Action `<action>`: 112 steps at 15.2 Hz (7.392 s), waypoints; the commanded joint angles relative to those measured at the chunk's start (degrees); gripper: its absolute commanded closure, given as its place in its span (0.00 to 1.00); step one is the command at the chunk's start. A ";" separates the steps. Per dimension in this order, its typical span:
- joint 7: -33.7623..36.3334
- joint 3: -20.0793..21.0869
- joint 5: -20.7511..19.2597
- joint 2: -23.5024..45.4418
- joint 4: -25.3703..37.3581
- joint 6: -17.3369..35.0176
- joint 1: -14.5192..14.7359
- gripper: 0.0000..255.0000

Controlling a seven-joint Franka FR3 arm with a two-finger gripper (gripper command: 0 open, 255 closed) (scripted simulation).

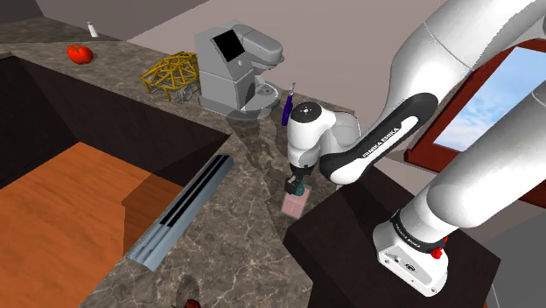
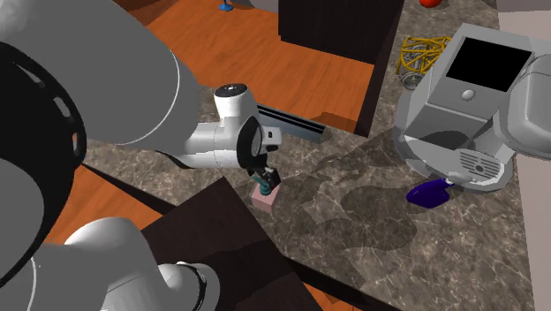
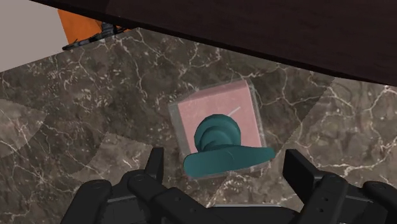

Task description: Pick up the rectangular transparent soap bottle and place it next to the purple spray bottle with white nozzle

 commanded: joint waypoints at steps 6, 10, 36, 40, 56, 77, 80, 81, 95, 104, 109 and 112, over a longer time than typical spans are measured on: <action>7.59 -1.75 -10.75 6.43 0.79 3.77 -1.41 0.00; 7.59 -1.76 -10.75 6.43 0.79 3.77 -1.40 0.00; -9.89 -1.21 11.06 -9.72 -0.60 -6.98 2.77 1.00; -12.62 -2.17 14.06 -13.50 -0.07 -10.85 4.22 1.00; -18.93 -5.56 19.25 -24.94 4.78 -26.32 7.41 1.00; -23.03 -8.47 20.04 -31.96 16.27 -44.39 8.05 1.00; -23.46 -8.77 19.97 -32.34 18.30 -46.75 7.99 1.00; -23.60 -8.87 19.94 -32.44 19.00 -47.53 7.96 1.00; -36.37 -18.91 11.05 -16.69 30.53 -41.27 -0.89 1.00; -44.25 -24.01 8.38 -2.49 44.71 -39.59 -5.17 1.00; -48.64 -26.17 8.22 6.34 55.13 -40.23 -7.22 1.00; -51.30 -27.21 8.49 12.08 62.49 -41.30 -8.44 1.00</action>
